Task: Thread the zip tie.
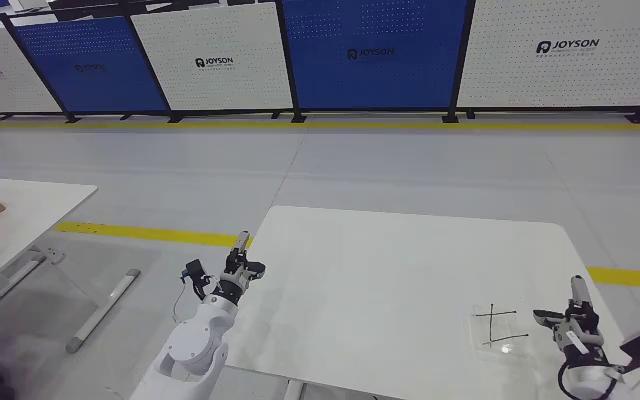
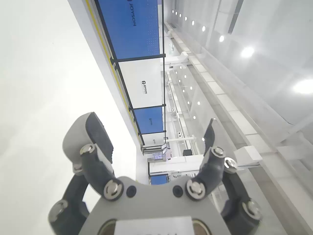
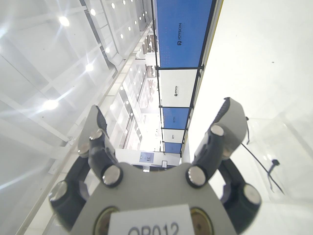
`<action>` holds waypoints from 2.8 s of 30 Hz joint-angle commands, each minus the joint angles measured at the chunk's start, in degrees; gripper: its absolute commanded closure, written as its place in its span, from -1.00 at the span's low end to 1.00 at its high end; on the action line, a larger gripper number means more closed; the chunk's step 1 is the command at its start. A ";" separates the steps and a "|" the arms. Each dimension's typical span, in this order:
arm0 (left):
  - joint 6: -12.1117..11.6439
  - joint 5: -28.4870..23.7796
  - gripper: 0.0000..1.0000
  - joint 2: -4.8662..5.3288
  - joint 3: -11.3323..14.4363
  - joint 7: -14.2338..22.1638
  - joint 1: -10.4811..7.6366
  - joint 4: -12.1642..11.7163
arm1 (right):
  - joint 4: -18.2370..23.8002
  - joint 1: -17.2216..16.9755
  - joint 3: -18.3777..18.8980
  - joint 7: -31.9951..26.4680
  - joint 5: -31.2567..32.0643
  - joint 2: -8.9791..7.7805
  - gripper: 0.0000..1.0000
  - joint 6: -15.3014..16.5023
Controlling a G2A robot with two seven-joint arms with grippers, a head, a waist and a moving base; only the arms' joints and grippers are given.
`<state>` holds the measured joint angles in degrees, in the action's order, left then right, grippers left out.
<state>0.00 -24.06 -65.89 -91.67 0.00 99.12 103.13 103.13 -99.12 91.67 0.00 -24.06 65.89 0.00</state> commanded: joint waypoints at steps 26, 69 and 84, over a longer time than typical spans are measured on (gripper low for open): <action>0.00 0.00 -1.00 0.00 0.00 0.00 0.00 0.00 | -0.03 2.14 5.90 -22.17 8.25 -1.91 -1.00 -6.68; 0.00 0.00 -1.00 0.00 0.00 0.00 0.00 0.00 | -17.53 22.45 7.86 -70.19 16.94 -7.18 -1.00 -10.87; 0.00 0.00 -1.00 0.00 0.00 0.00 0.00 0.00 | -33.01 30.38 -2.85 -79.64 5.22 -14.75 -1.00 -8.61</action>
<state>0.00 -24.06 -65.89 -91.67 0.00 99.12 103.13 71.62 -69.77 90.53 -79.64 -17.80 51.76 -9.16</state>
